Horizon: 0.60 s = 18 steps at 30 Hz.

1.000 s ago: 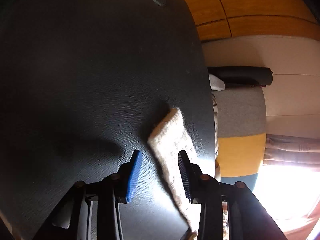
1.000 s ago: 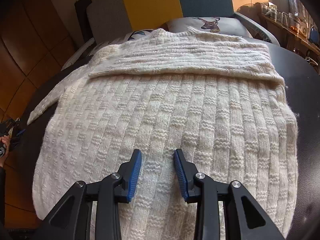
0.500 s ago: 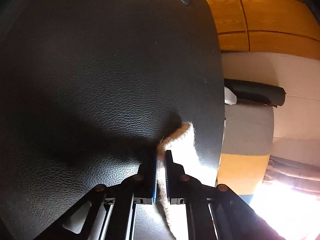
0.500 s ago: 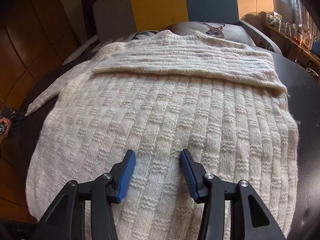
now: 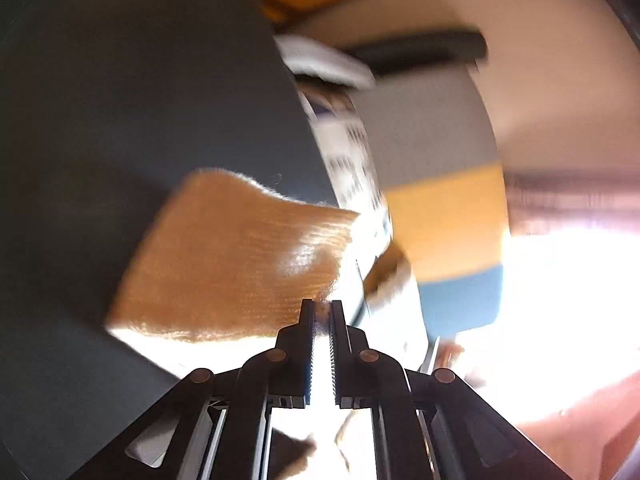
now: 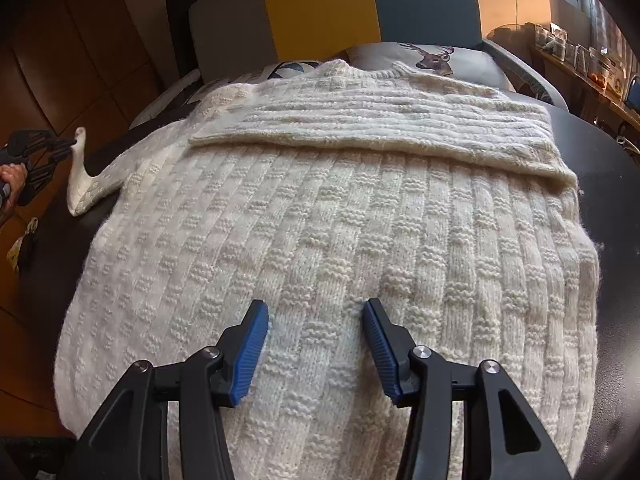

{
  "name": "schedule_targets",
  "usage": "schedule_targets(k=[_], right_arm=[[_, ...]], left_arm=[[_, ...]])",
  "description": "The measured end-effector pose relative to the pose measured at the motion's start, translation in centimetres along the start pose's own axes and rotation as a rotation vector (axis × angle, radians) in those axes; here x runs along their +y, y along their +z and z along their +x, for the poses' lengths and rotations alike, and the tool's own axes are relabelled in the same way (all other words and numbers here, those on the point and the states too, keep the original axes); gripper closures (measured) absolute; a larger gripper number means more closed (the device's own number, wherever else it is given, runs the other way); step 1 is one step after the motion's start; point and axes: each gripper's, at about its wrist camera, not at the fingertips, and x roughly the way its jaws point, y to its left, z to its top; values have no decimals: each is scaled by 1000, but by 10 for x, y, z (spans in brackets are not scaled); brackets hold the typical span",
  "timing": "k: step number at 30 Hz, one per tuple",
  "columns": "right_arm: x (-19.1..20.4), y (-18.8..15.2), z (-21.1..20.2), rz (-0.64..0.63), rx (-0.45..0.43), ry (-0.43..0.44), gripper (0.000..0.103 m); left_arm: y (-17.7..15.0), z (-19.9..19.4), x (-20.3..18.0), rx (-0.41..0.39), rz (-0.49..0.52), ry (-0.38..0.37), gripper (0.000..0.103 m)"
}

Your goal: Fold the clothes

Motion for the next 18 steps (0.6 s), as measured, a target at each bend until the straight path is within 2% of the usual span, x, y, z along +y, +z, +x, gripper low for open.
schedule_targets(k=[4,9,12,14,16,18], right_arm=[[-1,-1,0,-7,2,8,52],[-3,2,-1,-1,26,20,52],[0,17,-15,29,10,76,52],[2,38,-22,101,-24,253,52],[6,64,-14,204,-8,461,52],[19,88,12,294,24,658,52]], left_arm=[[-36,51,-31,99,78,35,97],[-61,105,-45,209,160,119,95],[-63,104,-37,235,138,97,88],[-63,80,-34,207,134,46,84],[-59,53,-26,161,137,-4,80],[-56,29,-7,118,111,-48,70]])
